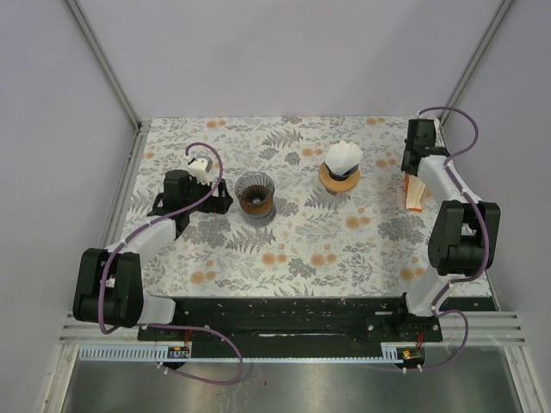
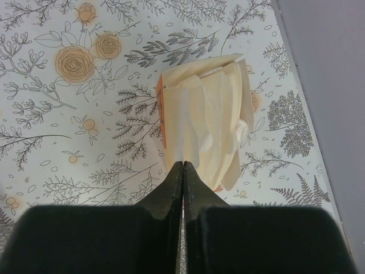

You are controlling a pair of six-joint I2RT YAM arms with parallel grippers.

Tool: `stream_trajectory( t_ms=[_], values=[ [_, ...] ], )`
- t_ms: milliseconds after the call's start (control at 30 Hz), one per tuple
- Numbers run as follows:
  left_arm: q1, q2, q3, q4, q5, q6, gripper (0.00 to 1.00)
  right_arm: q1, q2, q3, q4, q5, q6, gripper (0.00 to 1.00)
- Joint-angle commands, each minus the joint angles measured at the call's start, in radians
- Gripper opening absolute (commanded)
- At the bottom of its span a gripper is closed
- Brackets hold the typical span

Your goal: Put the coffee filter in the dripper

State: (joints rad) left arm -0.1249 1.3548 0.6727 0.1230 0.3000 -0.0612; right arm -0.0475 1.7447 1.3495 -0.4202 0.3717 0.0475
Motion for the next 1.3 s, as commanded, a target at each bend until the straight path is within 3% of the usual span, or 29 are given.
stream_trajectory(
  t_ms=[0,900,1100,1267],
  values=[
    [0.007,-0.006,0.039,0.037,0.025,-0.008,0.93,0.001,-0.066,-0.006,0.001,-0.017,0.022,0.00],
    [0.008,-0.055,0.099,-0.040,0.002,0.052,0.92,0.009,-0.316,0.036,-0.132,-0.096,0.077,0.00],
    [0.008,-0.121,0.192,-0.156,0.005,0.126,0.91,0.021,-0.376,0.080,-0.163,-0.142,0.098,0.00],
    [0.007,-0.143,0.358,-0.311,0.105,0.159,0.88,0.070,-0.444,0.135,-0.175,-0.166,0.118,0.00]
  ],
)
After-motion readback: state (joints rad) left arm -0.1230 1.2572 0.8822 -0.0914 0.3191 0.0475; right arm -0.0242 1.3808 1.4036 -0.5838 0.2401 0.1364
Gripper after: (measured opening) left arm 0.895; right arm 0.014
